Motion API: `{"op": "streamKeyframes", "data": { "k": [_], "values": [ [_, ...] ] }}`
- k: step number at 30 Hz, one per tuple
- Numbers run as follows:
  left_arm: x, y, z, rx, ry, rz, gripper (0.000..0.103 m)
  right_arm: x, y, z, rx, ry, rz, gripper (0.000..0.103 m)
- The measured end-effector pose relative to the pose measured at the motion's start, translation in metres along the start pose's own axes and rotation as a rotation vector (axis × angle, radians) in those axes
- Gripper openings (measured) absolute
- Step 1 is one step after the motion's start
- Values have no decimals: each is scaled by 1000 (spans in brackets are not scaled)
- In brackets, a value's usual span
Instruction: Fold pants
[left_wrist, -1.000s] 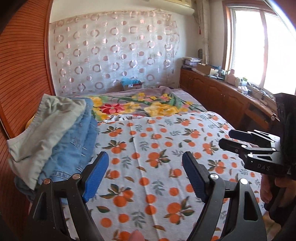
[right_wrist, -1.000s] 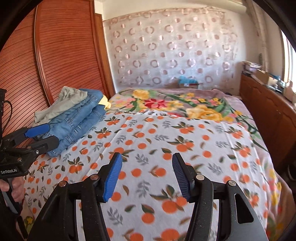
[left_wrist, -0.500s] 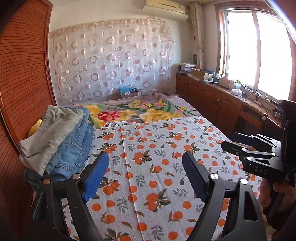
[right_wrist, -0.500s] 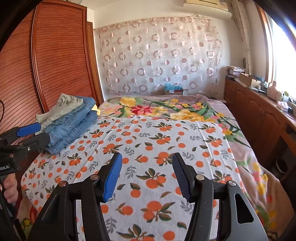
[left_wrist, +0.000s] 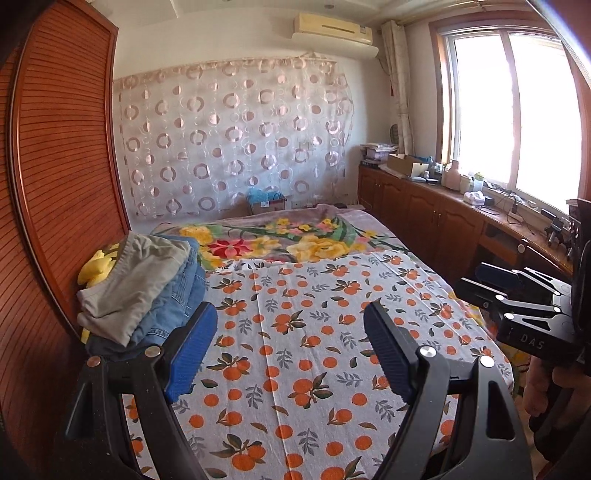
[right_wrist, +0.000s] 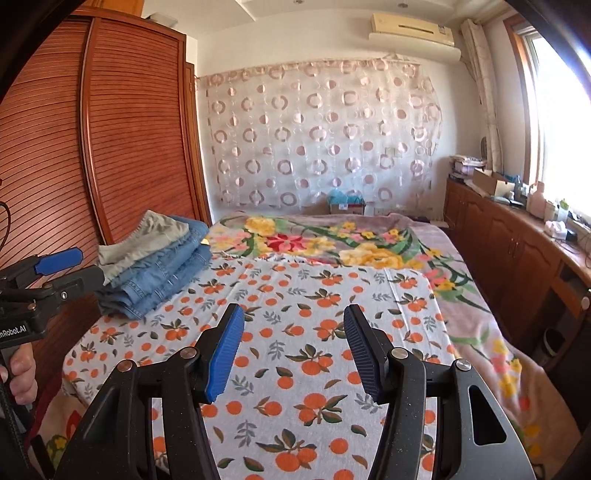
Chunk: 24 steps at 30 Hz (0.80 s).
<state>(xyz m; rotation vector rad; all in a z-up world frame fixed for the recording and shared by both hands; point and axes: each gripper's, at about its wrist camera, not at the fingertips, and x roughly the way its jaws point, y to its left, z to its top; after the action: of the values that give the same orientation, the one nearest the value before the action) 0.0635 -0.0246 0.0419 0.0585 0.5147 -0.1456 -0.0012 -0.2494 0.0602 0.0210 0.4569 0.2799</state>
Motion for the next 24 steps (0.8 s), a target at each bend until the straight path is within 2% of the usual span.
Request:
{"op": "streamKeyframes", "data": {
  "k": [8,13,24],
  "values": [
    [-28,4,-8,-16,-33,11,82,-2,1,-14,-1,-28,-8,58],
    [-37,6,-22,-15,-39,47,82,-8,5,-25,4,-48,-20,58],
    [-35,19,-45,-41,-25,81,82,-7,1,-47,32,-84,-48,58]
  ]
}}
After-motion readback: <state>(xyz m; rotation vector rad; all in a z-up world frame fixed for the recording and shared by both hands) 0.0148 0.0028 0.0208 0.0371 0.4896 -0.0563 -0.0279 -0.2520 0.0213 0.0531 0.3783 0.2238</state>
